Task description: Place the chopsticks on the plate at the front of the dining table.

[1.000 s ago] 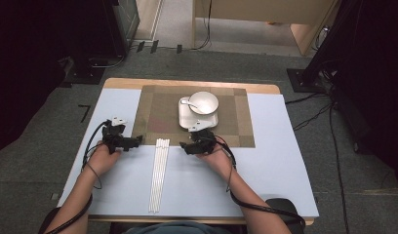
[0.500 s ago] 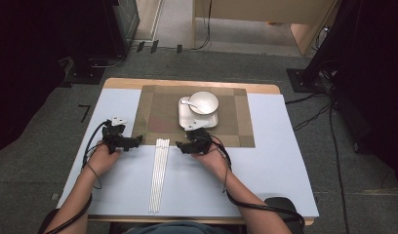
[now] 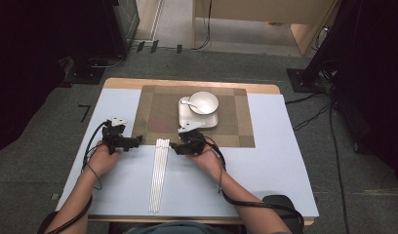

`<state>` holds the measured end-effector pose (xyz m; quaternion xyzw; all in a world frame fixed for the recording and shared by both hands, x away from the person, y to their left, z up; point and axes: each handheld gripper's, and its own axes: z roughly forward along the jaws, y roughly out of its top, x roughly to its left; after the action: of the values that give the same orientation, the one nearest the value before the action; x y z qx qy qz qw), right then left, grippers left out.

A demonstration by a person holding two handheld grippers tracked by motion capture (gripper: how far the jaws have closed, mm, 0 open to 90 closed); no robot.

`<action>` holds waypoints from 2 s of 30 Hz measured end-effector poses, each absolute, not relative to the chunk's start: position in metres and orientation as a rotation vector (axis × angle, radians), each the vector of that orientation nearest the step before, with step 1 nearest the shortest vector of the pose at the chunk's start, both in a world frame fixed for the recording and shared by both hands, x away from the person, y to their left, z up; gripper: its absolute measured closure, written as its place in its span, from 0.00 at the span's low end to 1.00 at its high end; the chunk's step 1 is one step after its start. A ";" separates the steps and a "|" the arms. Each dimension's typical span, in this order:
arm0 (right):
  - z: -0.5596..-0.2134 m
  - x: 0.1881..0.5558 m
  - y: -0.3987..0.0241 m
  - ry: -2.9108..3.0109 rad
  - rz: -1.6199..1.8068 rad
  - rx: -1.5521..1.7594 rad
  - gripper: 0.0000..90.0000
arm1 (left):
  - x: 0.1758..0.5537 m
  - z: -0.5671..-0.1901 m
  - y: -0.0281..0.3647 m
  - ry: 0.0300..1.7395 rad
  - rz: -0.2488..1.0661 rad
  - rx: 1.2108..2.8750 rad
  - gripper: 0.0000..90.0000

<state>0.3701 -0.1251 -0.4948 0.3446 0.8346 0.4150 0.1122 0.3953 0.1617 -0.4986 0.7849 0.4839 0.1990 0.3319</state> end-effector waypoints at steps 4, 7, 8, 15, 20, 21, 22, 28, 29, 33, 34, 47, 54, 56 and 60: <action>-0.495 0.368 -0.121 2.442 1.224 0.989 0.51 | 0.395 -0.499 0.162 1.264 0.520 2.051 0.02; -0.494 0.366 -0.118 2.445 1.237 0.991 0.57 | 0.395 -0.499 0.162 1.265 0.519 2.051 0.02; -0.494 0.366 -0.118 2.445 1.237 0.991 0.57 | 0.395 -0.499 0.162 1.265 0.519 2.051 0.02; -0.493 0.363 -0.113 2.449 1.256 0.989 0.59 | 0.395 -0.499 0.162 1.265 0.520 2.050 0.02; -0.494 0.363 -0.110 2.450 1.253 0.988 0.58 | 0.395 -0.499 0.162 1.265 0.520 2.050 0.02; -0.495 0.362 -0.109 2.450 1.258 0.997 0.57 | 0.395 -0.499 0.162 1.265 0.520 2.050 0.02; -0.495 0.362 -0.109 2.452 1.256 0.996 0.58 | 0.395 -0.499 0.162 1.265 0.520 2.050 0.02; -0.497 0.361 -0.107 2.457 1.255 0.982 0.58 | 0.395 -0.499 0.162 1.265 0.520 2.049 0.02; -0.497 0.361 -0.107 2.457 1.255 0.982 0.58 | 0.395 -0.499 0.162 1.265 0.520 2.050 0.02; -0.497 0.361 -0.107 2.457 1.253 0.980 0.58 | 0.395 -0.499 0.162 1.265 0.520 2.049 0.02; -0.497 0.361 -0.107 2.456 1.253 0.979 0.58 | 0.395 -0.499 0.162 1.265 0.520 2.049 0.02; -0.499 0.359 -0.104 2.463 1.240 0.976 0.59 | 0.395 -0.499 0.162 1.266 0.521 2.049 0.02; -0.499 0.358 -0.106 2.459 1.222 0.986 0.62 | 0.395 -0.499 0.162 1.266 0.520 2.049 0.02; -0.499 0.357 -0.107 2.454 1.208 0.978 0.65 | 0.395 -0.499 0.162 1.267 0.519 2.049 0.02; -0.498 0.357 -0.108 2.456 1.195 0.978 0.66 | 0.396 -0.499 0.162 1.267 0.518 2.049 0.02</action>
<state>0.3569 -0.1076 -0.4984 0.3346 0.8404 0.4091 0.1201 0.3955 0.1617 -0.4986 0.7843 0.4849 0.1982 0.3325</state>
